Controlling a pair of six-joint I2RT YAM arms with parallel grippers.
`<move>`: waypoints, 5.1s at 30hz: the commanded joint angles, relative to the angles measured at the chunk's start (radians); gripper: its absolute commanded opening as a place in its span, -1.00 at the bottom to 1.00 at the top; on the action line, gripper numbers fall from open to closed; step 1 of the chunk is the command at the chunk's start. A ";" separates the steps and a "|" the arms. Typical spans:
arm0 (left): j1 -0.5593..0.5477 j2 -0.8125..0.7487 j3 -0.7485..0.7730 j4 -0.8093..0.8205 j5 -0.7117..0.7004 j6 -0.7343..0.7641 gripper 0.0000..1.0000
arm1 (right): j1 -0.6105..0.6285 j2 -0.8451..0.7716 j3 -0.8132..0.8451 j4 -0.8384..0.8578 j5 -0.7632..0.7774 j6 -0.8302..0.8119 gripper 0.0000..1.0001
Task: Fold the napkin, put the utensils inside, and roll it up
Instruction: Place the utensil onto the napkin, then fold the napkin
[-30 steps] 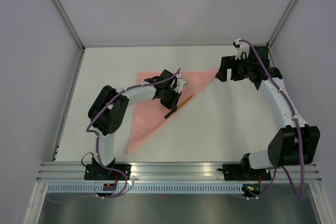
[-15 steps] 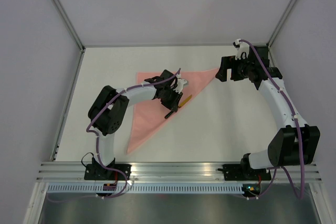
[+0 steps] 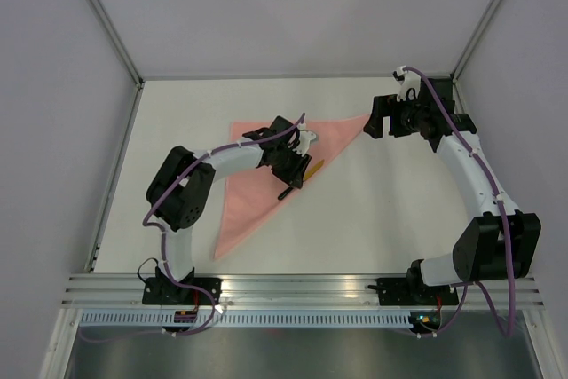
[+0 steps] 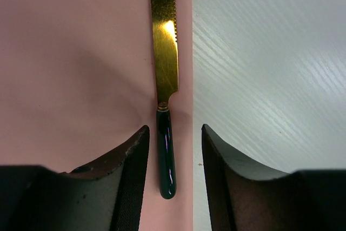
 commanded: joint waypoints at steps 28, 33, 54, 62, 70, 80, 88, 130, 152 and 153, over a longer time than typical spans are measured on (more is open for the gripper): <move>0.296 -0.813 0.425 -0.438 -0.480 -0.462 0.13 | 0.914 0.141 -0.027 0.254 0.243 -0.136 0.55; 0.296 -0.851 0.494 -0.490 -0.512 -0.459 0.13 | 1.156 0.276 0.000 0.319 0.319 -0.180 0.18; 0.296 -0.948 0.434 -0.516 -0.541 -0.447 0.12 | 1.420 0.537 -0.043 0.711 0.524 -0.384 -0.03; 0.296 -0.950 0.405 -0.507 -0.540 -0.442 0.12 | 1.458 0.586 -0.035 0.753 0.560 -0.415 -0.03; 0.296 -0.962 0.394 -0.504 -0.532 -0.438 0.11 | 1.460 0.632 -0.047 0.808 0.575 -0.439 -0.03; 0.296 -0.964 0.357 -0.483 -0.523 -0.439 0.11 | 1.460 0.674 -0.058 0.871 0.619 -0.471 -0.01; 0.296 -0.967 0.344 -0.473 -0.518 -0.435 0.11 | 1.460 0.683 -0.078 0.908 0.658 -0.490 -0.02; 0.296 -0.957 0.307 -0.450 -0.487 -0.413 0.08 | 1.466 0.694 -0.073 0.920 0.701 -0.527 -0.59; 0.296 -0.954 0.302 -0.437 -0.484 -0.418 0.06 | 1.399 0.609 -0.001 0.802 0.673 -0.426 -0.99; 0.296 -0.954 0.302 -0.437 -0.484 -0.418 0.06 | 1.394 0.605 0.009 0.787 0.667 -0.418 -0.99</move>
